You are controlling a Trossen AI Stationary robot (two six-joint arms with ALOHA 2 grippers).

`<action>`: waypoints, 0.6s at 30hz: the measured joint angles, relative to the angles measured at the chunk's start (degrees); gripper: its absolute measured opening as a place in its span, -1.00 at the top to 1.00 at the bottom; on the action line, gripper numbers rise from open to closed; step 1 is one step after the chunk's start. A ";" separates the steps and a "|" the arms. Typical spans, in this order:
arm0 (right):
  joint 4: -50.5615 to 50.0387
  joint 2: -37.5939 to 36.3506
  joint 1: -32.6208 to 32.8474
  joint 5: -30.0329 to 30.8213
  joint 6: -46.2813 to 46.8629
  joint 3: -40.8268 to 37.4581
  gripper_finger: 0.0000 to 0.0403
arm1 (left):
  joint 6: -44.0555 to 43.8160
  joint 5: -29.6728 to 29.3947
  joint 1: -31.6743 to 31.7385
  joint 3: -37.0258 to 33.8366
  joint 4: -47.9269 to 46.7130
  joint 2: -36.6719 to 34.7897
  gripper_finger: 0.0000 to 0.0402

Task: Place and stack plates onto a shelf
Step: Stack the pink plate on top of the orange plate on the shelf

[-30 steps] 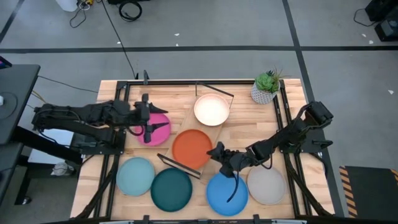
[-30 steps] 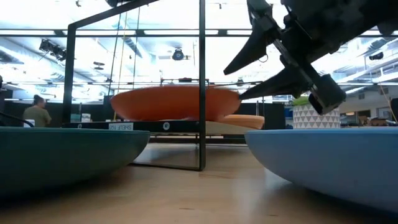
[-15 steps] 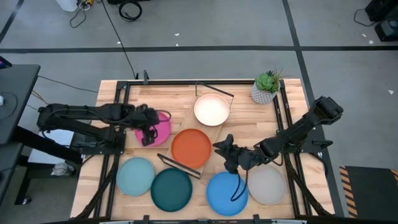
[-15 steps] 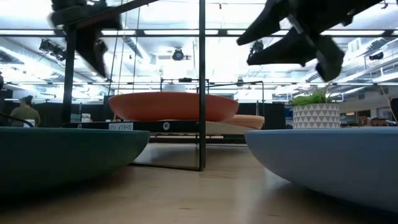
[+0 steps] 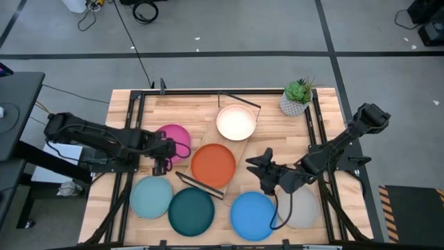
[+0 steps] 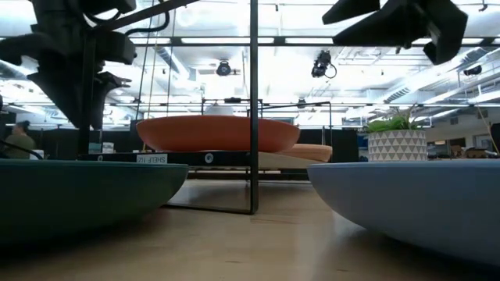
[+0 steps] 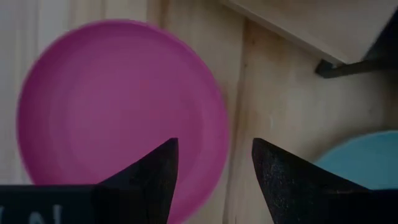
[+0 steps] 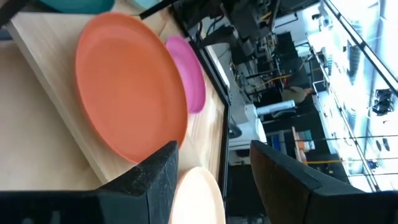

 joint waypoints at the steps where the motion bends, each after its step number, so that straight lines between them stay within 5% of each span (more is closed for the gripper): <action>1: 0.04 -0.03 0.27 0.01 0.42 0.00 -0.02 | 0.00 0.00 -0.54 0.00 -0.14 0.00 -0.06; 12: -0.59 1.11 0.93 -0.49 3.33 -0.02 -0.02 | -4.97 -9.71 -1.21 -1.08 4.76 -0.15 -0.05; 18: -0.51 1.11 1.21 -1.59 3.24 -0.02 -0.02 | -3.14 -8.45 8.39 -1.31 5.10 -1.45 0.09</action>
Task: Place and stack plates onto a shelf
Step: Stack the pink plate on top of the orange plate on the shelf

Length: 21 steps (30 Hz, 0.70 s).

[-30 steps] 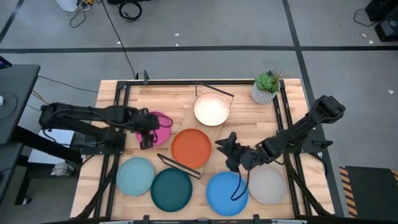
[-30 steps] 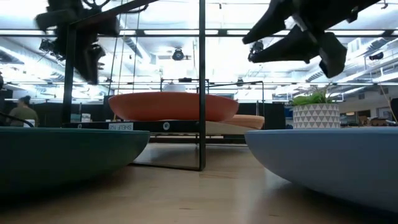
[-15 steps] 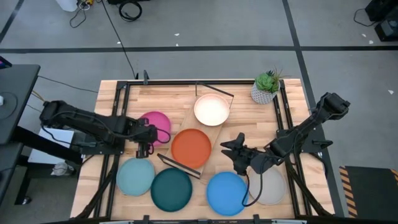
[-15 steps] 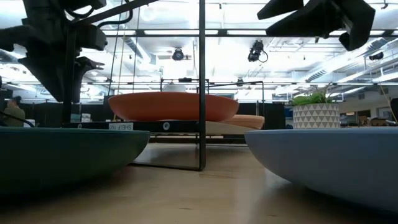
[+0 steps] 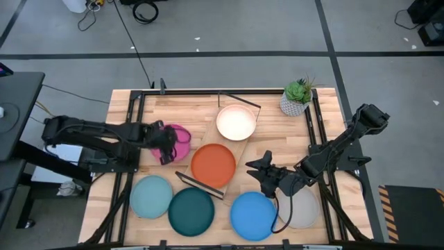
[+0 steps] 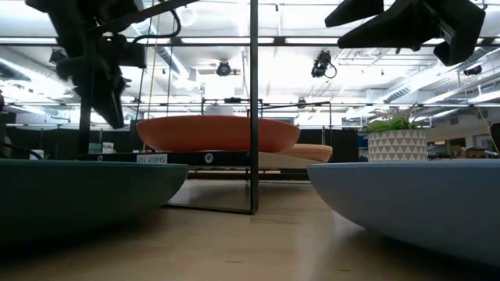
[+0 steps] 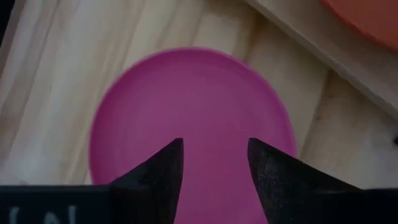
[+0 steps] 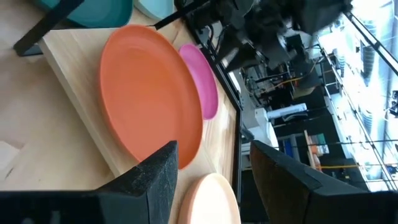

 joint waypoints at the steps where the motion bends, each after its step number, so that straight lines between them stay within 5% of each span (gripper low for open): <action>1: 0.04 0.00 0.00 0.04 -0.38 0.00 -0.02 | 1.57 1.28 2.22 0.04 0.60 -0.27 0.12; 12: 0.11 0.02 -1.15 -2.63 -0.68 0.00 -0.02 | 15.90 15.83 30.22 0.04 5.53 7.90 0.28; 21: 0.11 0.02 -1.97 -4.87 -0.57 0.00 -0.02 | 25.52 16.36 39.52 0.50 6.40 17.26 0.13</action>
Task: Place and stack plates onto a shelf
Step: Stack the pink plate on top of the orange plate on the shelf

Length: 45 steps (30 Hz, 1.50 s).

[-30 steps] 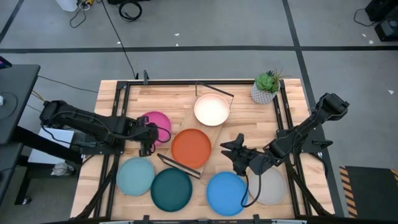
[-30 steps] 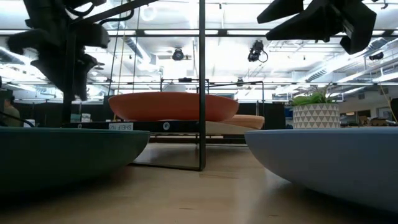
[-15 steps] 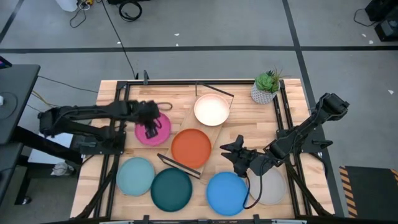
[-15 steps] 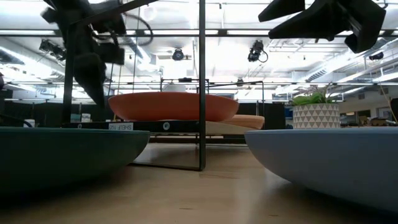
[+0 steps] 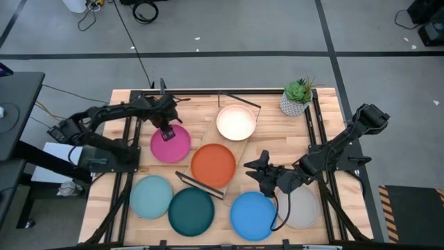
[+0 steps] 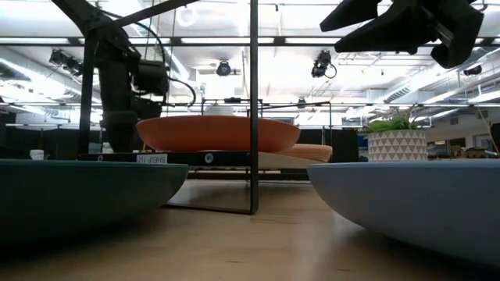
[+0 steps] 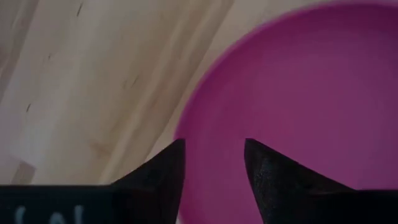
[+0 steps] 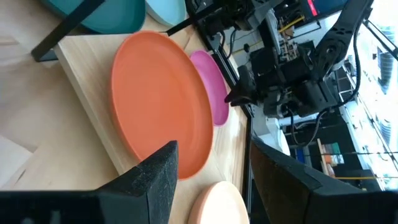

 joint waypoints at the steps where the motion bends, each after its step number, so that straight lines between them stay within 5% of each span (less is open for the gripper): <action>1: 0.00 0.00 -0.15 -0.02 0.00 0.00 -0.02 | 0.46 0.02 0.50 0.20 0.35 0.72 0.09; 10: 1.21 0.02 -0.79 -1.73 0.64 0.00 -0.02 | 3.18 0.50 2.67 0.51 0.08 6.44 0.02; 15: 1.76 0.02 -0.79 -1.69 0.37 0.00 -0.02 | 6.09 0.35 2.65 0.51 0.39 7.07 0.27; 22: 1.76 0.02 -0.79 -1.49 0.49 0.00 -0.02 | 7.66 0.99 3.00 0.69 0.00 6.86 0.87; 26: 1.75 0.02 -1.05 -1.50 2.69 0.00 -0.02 | 8.65 1.40 3.04 2.03 -2.86 6.89 0.91; 39: 1.69 0.02 -1.15 -0.37 0.13 0.00 -0.02 | 18.48 3.81 3.15 32.80 -31.66 5.87 0.93; 45: 1.66 0.02 -1.25 0.98 0.14 0.00 -0.02 | 15.85 16.52 1.40 41.78 -29.83 5.80 0.93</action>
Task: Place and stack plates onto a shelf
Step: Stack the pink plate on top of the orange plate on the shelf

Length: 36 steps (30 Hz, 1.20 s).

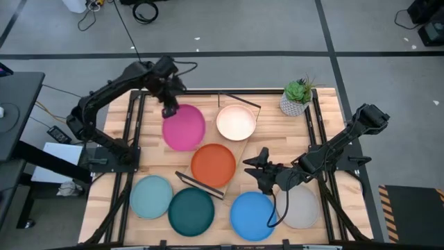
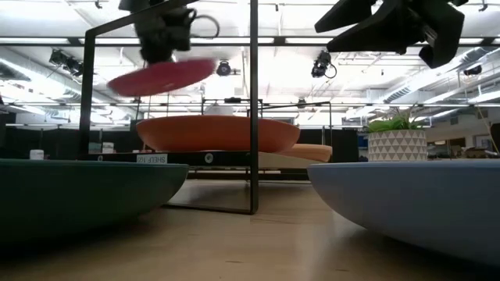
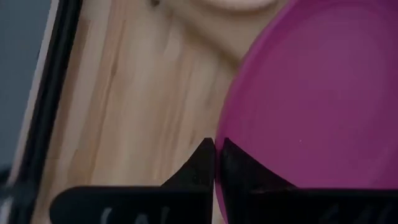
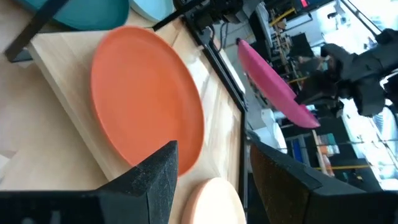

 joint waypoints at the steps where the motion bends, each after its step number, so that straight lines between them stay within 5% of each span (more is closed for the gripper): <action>1: 0.00 0.00 -0.04 0.88 0.00 0.00 -0.02 | -1.50 1.23 -1.18 0.10 1.24 0.00 0.93; 8: 0.00 0.00 -0.07 9.09 -0.16 0.00 -0.02 | -13.98 2.47 -12.69 -2.34 11.02 0.32 0.93; 16: 0.37 0.00 -0.94 8.25 -0.17 0.00 -0.02 | -19.38 -1.92 -23.01 -2.32 15.56 2.89 0.90; 32: 1.76 0.00 -1.00 5.60 0.01 0.02 -0.02 | -19.29 -5.25 -29.81 -2.32 19.52 13.79 0.86; 36: 1.73 0.00 -0.96 5.40 0.86 0.02 -0.02 | -18.71 -5.57 -30.06 -2.32 20.54 13.68 0.72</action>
